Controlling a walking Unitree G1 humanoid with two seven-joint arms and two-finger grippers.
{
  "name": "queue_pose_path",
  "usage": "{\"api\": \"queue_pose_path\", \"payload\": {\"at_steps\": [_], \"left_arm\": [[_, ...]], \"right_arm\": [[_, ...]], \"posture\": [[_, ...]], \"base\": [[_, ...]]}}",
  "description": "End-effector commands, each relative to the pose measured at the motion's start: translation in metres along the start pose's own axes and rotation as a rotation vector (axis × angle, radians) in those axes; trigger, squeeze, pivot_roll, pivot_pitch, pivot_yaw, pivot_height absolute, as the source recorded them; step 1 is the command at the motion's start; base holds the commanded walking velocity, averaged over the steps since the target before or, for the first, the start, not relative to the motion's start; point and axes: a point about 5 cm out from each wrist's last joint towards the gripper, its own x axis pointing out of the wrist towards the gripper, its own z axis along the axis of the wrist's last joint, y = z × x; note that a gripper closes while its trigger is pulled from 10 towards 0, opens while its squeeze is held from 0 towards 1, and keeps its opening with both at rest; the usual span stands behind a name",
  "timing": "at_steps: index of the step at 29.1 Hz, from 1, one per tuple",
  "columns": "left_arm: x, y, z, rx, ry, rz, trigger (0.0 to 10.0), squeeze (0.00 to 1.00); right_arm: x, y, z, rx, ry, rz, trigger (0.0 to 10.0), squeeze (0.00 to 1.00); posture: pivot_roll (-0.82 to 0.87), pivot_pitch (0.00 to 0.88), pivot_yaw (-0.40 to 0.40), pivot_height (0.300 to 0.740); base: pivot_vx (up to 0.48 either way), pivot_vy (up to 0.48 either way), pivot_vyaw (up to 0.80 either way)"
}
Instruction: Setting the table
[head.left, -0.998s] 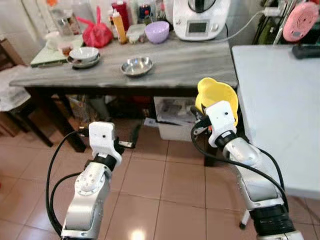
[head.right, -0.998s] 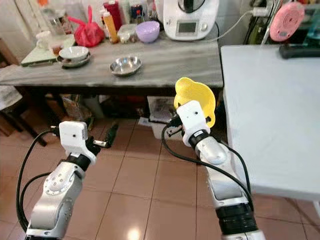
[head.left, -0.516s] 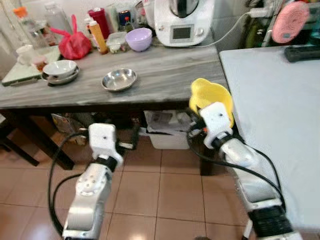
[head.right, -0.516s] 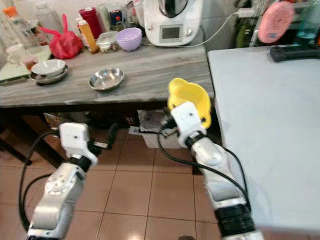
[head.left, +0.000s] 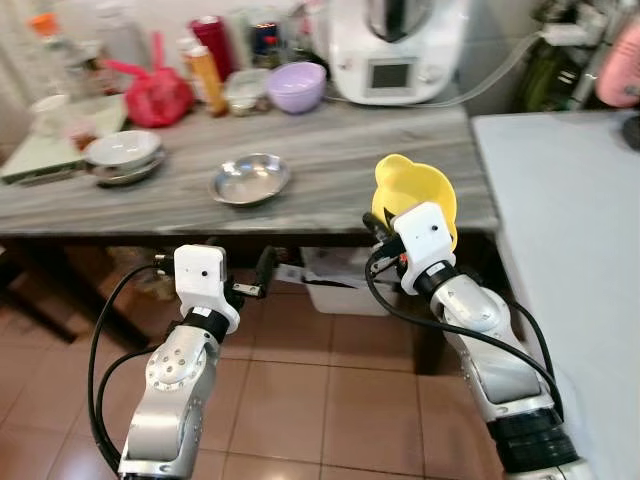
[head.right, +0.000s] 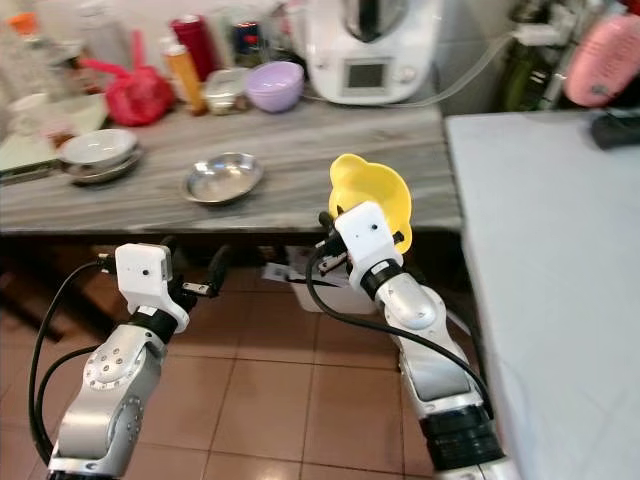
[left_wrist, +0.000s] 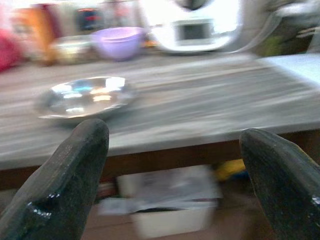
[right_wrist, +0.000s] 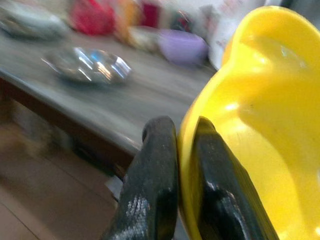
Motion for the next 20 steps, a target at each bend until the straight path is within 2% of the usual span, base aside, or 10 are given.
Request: {"api": "queue_pose_path", "payload": {"at_steps": [1,20], "left_arm": [[-0.0066,0.015,-0.003,0.028,0.023,0.042,10.0,0.0],[-0.0061,0.0149,-0.0027,0.046,0.017,0.04,10.0,0.0]], "right_arm": [[0.006,0.0129,0.0118,0.008,-0.053,0.037,10.0,0.0],[0.0069,0.0146,0.0124,0.003,-0.058,0.041,10.0,0.0]], "posture": [[-0.12,0.045,0.114,0.74],[-0.12,0.041,0.112,0.74]], "base": [[0.0,0.48,0.0],[0.0,0.48,0.0]]}}
